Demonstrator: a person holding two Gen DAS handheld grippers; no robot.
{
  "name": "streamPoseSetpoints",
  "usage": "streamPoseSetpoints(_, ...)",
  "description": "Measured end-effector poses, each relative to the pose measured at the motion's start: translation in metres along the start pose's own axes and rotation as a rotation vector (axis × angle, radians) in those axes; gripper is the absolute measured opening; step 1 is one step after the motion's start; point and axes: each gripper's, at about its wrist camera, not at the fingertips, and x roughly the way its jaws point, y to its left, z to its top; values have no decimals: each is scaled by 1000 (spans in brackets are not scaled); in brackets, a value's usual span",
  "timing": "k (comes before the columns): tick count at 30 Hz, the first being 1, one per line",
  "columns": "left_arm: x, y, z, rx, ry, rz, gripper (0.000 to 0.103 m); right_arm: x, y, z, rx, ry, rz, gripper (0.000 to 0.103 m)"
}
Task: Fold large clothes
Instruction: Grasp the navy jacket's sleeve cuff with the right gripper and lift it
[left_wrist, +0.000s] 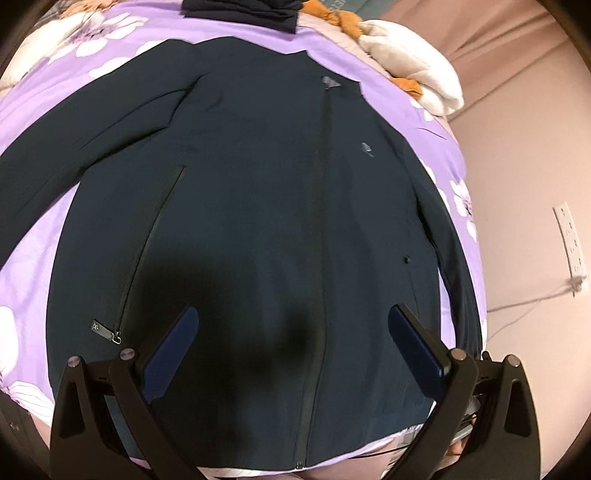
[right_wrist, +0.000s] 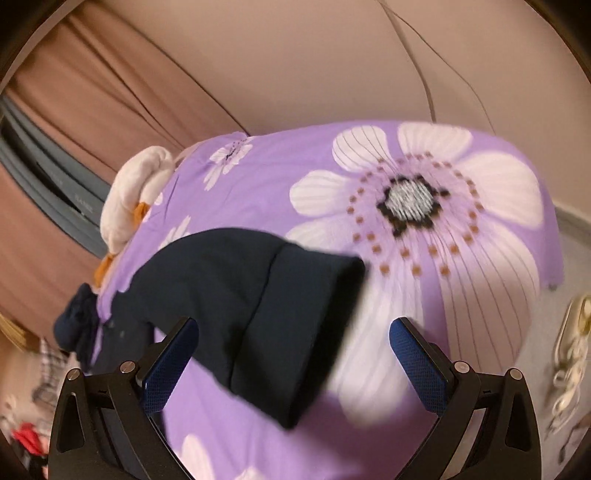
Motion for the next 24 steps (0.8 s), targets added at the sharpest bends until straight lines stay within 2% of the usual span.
streamPoseSetpoints(3,3,8,1,-55,14,-24,103,9,0,6,5,-30,20,103)
streamPoseSetpoints(5,0,8,0,-48,8,-16,103,12,3,6,2,-58,21,102)
streamPoseSetpoints(6,-1,6,0,-38,3,-10,103,11,3,5,0,-64,24,97)
streamPoseSetpoints(8,-5,7,-1,-19,-8,6,102,9,5,3,-1,-64,14,79)
streamPoseSetpoints(10,-5,11,0,-29,-12,10,102,11,3,4,-7,-43,4,44)
streamPoseSetpoints(12,-6,19,0,-58,-7,-1,102,13,5,5,-22,8,9,27)
streamPoseSetpoints(15,-11,30,-2,-88,-3,7,102,5,23,14,-65,29,6,20)
streamPoseSetpoints(18,-19,37,-1,-78,-10,45,102,-4,50,37,-80,41,9,19)
streamPoseSetpoints(22,-39,45,8,-54,-65,84,102,-18,106,73,-132,30,8,19)
streamPoseSetpoints(24,-47,49,15,-43,-92,89,102,-22,152,92,-164,34,2,19)
